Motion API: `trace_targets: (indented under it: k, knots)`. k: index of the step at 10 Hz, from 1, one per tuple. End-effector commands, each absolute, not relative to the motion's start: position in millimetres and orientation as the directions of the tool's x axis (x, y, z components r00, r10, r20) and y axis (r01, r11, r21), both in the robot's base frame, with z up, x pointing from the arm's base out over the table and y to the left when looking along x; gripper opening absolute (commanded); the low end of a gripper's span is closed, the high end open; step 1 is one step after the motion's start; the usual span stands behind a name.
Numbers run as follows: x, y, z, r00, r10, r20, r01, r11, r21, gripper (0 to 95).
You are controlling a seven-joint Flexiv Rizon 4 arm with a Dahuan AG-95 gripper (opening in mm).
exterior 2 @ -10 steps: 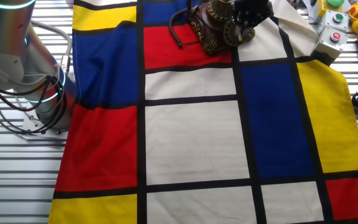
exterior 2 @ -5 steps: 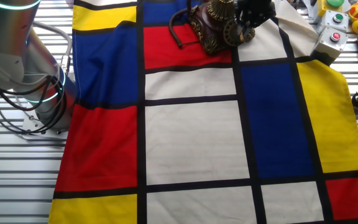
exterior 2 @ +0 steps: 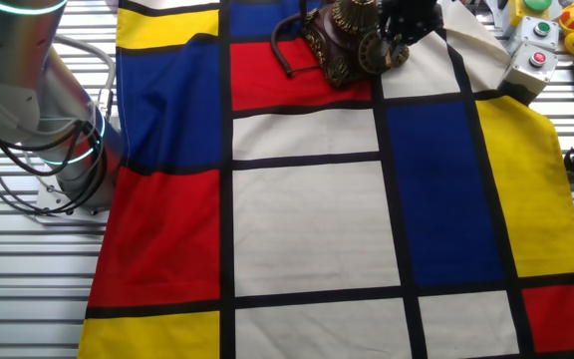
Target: Dial a number on an old rotary phone
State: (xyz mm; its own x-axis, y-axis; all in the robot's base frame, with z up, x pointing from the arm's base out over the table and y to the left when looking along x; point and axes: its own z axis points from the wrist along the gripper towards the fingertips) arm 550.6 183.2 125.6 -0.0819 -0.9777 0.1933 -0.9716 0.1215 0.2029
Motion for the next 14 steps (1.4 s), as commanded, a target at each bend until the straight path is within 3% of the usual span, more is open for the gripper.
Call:
trace_targets:
  k: [1,14]
  knots:
    - [550.4,182.4,125.1,-0.092,-0.977,0.194,-0.971,0.132,0.202,0.0]
    - [557.1,182.5,122.2,-0.119,-0.972,0.203,-0.962,0.164,0.219,0.0]
